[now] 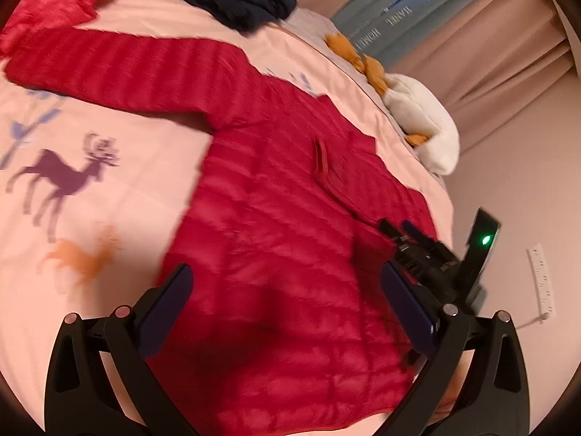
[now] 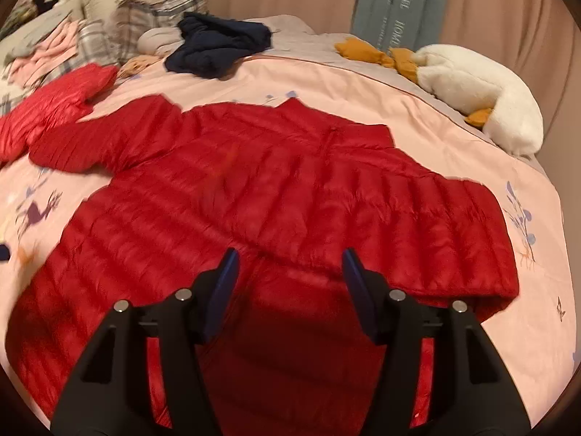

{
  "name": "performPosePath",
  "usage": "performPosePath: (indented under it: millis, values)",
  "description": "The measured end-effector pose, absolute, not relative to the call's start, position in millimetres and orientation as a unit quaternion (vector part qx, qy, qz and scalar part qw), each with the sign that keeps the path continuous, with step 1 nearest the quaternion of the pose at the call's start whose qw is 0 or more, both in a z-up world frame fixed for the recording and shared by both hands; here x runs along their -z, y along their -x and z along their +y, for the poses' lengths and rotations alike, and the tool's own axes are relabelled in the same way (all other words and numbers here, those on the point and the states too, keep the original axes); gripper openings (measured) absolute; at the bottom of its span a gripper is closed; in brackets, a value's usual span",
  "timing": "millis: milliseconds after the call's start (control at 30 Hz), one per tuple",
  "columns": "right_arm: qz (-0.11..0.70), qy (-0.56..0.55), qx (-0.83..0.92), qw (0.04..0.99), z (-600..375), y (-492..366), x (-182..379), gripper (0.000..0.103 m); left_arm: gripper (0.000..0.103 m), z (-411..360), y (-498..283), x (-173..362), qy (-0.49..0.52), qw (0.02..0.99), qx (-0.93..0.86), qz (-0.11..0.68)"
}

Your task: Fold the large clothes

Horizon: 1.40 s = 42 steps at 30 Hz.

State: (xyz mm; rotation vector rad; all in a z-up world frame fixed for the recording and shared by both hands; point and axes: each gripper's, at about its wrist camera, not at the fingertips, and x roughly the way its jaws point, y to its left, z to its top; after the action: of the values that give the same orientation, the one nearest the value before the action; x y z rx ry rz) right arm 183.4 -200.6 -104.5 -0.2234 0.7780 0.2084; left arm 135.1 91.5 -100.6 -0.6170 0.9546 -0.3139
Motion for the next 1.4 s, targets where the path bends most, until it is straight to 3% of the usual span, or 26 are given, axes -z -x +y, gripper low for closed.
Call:
performPosePath:
  millis: [267,533,733,833,900,1000,1100,1267,1400]
  values:
    - [0.313,0.062,-0.096,0.943,-238.4,-105.1,86.4,0.076,0.102,38.2,-199.2,103.7,0.324,0.779,0.252,0.474]
    - [0.272,-0.04,-0.09,0.957,-281.9,-55.5,77.9,0.08,0.102,-8.3,-287.2,156.5,0.411,0.709,0.263,0.509]
    - [0.258,-0.089,-0.095,0.957,-301.7,-45.7,78.2,0.08,0.102,-14.9,-314.3,169.4,0.445,0.719,0.234,0.48]
    - [0.254,-0.097,-0.095,0.957,-307.1,-43.4,79.9,0.08,0.079,-12.1,-321.6,171.1,0.455,0.732,0.2,0.465]
    - [0.253,-0.098,-0.091,0.958,-310.8,-43.1,81.1,0.08,0.038,-12.3,-323.7,178.8,0.458,0.73,0.18,0.473]
    - [0.256,-0.103,-0.084,0.957,-316.0,-42.0,83.6,0.08,0.016,-9.9,-329.6,189.1,0.453,0.731,0.163,0.483]
    - [0.26,-0.104,-0.074,0.957,-321.2,-40.3,84.3,0.08,0.01,-1.8,-329.6,178.1,0.437,0.753,0.146,0.469]
    - [0.257,-0.104,-0.068,0.958,-324.5,-34.0,81.1,0.08,0.01,35.8,-311.3,120.5,0.403,0.817,0.115,0.396]
    - [0.268,-0.103,-0.063,0.956,-323.0,-37.3,85.0,0.08,0.01,67.8,-297.3,108.0,0.371,0.84,0.078,0.388]
